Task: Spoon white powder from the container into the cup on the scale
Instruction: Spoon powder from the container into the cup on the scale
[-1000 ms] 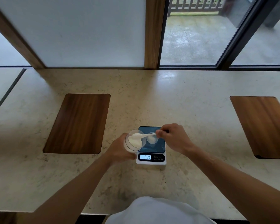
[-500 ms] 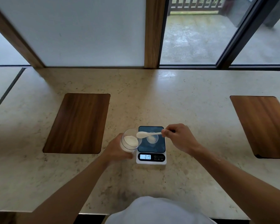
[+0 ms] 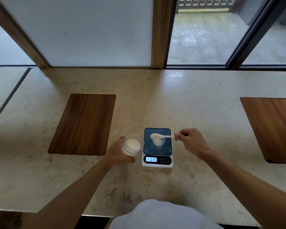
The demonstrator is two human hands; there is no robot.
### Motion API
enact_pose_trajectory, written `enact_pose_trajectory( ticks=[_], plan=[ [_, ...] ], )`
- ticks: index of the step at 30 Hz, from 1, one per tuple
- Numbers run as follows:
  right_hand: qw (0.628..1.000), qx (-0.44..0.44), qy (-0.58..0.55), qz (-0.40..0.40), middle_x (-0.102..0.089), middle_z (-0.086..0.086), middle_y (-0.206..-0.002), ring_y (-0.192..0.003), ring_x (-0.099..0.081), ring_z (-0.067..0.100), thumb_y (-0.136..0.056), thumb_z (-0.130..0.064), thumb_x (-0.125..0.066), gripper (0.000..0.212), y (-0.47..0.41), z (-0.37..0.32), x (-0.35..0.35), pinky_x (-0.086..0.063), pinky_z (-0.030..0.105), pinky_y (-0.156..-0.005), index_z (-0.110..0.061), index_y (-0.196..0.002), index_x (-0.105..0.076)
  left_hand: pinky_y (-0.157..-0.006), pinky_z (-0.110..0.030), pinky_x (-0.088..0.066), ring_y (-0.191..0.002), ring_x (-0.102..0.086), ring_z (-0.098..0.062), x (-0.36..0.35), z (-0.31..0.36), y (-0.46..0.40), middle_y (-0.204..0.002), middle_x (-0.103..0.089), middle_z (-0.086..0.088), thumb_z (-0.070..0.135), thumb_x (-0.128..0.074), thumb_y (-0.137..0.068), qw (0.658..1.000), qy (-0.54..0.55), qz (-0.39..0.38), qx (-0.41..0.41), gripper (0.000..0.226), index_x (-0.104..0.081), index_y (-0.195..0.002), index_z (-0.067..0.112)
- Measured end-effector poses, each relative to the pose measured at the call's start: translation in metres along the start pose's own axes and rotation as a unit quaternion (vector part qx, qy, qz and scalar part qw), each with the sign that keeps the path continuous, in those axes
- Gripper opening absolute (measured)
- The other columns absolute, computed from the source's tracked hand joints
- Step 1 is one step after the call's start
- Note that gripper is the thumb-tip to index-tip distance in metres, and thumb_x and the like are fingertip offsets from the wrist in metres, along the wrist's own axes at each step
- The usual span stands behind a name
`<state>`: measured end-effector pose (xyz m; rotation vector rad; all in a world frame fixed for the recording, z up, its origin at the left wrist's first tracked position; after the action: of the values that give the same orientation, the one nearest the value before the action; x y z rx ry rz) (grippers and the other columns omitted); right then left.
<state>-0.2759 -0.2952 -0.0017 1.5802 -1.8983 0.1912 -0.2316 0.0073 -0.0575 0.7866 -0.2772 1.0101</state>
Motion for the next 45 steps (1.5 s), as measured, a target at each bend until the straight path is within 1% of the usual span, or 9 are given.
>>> enact_pose_trajectory(
  ticks=[5, 9, 17, 20, 26, 29, 33, 39, 45],
  plan=[
    [1.000, -0.022, 0.005, 0.004, -0.059, -0.004, -0.052, -0.043, -0.045, 0.010, -0.096, -0.028, -0.062, 0.027, -0.003, 0.012, -0.002, -0.038, 0.026, -0.050, -0.016, -0.077, -0.077, -0.107, -0.050, -0.054, -0.121, -0.065, -0.025, 0.002, 0.000, 0.001, -0.130, -0.068, 0.000, 0.024, -0.094, -0.050, 1.000, 0.008, 0.002, 0.008, 0.101, -0.053, -0.142, 0.022],
    [0.999, -0.032, 0.019, 0.010, -0.060, -0.008, -0.056, -0.046, -0.048, 0.008, -0.097, -0.028, -0.062, 0.027, -0.007, 0.020, -0.004, -0.037, 0.023, -0.050, -0.012, -0.083, -0.078, -0.106, -0.052, -0.054, -0.121, -0.065, -0.026, 0.002, 0.002, 0.002, -0.130, -0.068, -0.002, 0.024, -0.094, -0.050, 1.000, 0.008, 0.000, 0.009, 0.101, -0.053, -0.142, 0.021],
    [0.997, -0.033, 0.060, 0.020, -0.065, -0.004, -0.062, -0.051, -0.051, 0.011, -0.097, -0.027, -0.060, 0.026, -0.012, 0.027, -0.008, -0.038, 0.024, -0.050, -0.011, -0.087, -0.079, -0.106, -0.052, -0.054, -0.120, -0.065, -0.027, 0.002, 0.006, 0.002, -0.131, -0.068, -0.003, 0.025, -0.093, -0.048, 1.000, 0.011, 0.000, 0.011, 0.102, -0.053, -0.142, 0.020],
    [0.996, -0.021, 0.077, 0.026, -0.062, -0.009, -0.060, -0.051, -0.051, 0.007, -0.097, -0.025, -0.061, 0.026, -0.011, 0.022, -0.009, -0.034, 0.020, -0.049, -0.010, -0.086, -0.079, -0.106, -0.051, -0.055, -0.120, -0.066, -0.026, 0.003, 0.008, 0.002, -0.130, -0.069, -0.003, 0.027, -0.092, -0.046, 1.000, 0.012, 0.002, 0.009, 0.103, -0.054, -0.141, 0.019],
    [0.995, -0.003, 0.094, 0.032, -0.065, 0.000, -0.064, -0.053, -0.053, 0.012, -0.097, -0.024, -0.061, 0.026, -0.010, 0.014, -0.011, -0.038, 0.025, -0.052, -0.008, -0.083, -0.076, -0.105, -0.049, -0.055, -0.119, -0.066, -0.023, 0.001, 0.007, 0.002, -0.129, -0.069, 0.000, 0.026, -0.092, -0.047, 1.000, 0.016, 0.000, 0.012, 0.101, -0.054, -0.140, 0.022],
    [0.994, 0.014, 0.106, 0.038, -0.062, -0.005, -0.059, -0.051, -0.052, 0.012, -0.095, -0.023, -0.062, 0.025, -0.010, 0.010, -0.011, -0.040, 0.025, -0.052, -0.009, -0.080, -0.076, -0.104, -0.048, -0.056, -0.116, -0.067, -0.019, 0.000, 0.005, 0.002, -0.126, -0.069, 0.004, 0.023, -0.092, -0.049, 1.000, 0.022, 0.001, 0.020, 0.098, -0.055, -0.139, 0.025],
    [0.990, 0.042, 0.123, 0.054, -0.066, -0.002, -0.061, -0.054, -0.059, 0.014, -0.094, -0.023, -0.064, 0.022, -0.009, 0.005, -0.010, -0.044, 0.023, -0.050, -0.011, -0.080, -0.076, -0.105, -0.048, -0.055, -0.119, -0.065, -0.022, 0.000, 0.006, 0.003, -0.128, -0.068, 0.002, 0.021, -0.093, -0.051, 1.000, 0.020, -0.003, 0.021, 0.098, -0.054, -0.141, 0.023],
    [0.983, 0.087, 0.138, 0.085, -0.061, -0.009, -0.054, -0.045, -0.052, 0.005, -0.092, -0.022, -0.068, 0.021, -0.005, -0.004, -0.008, -0.037, 0.017, -0.045, -0.014, -0.074, -0.073, -0.107, -0.051, -0.054, -0.121, -0.065, -0.026, 0.001, 0.008, 0.003, -0.131, -0.068, -0.003, 0.017, -0.095, -0.053, 1.000, 0.014, 0.002, 0.012, 0.099, -0.053, -0.143, 0.019],
    [0.958, 0.178, 0.209, 0.083, -0.062, -0.002, -0.060, -0.048, -0.053, 0.012, -0.094, -0.020, -0.065, 0.024, 0.005, -0.027, -0.011, -0.049, 0.030, -0.047, -0.007, -0.074, -0.070, -0.107, -0.050, -0.054, -0.120, -0.065, -0.024, 0.000, 0.014, 0.003, -0.131, -0.068, -0.001, 0.020, -0.094, -0.051, 1.000, 0.009, 0.003, 0.006, 0.101, -0.054, -0.143, 0.020]
  ],
)
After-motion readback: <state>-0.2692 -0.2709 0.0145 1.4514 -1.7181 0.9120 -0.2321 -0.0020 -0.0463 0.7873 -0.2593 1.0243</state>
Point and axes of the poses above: each hand's wrist, its own y-axis away from the middle knuckle, its own x-axis out of the back of the hand, z = x × y, the point moved 10 cm from there along -y, towards the middle knuckle
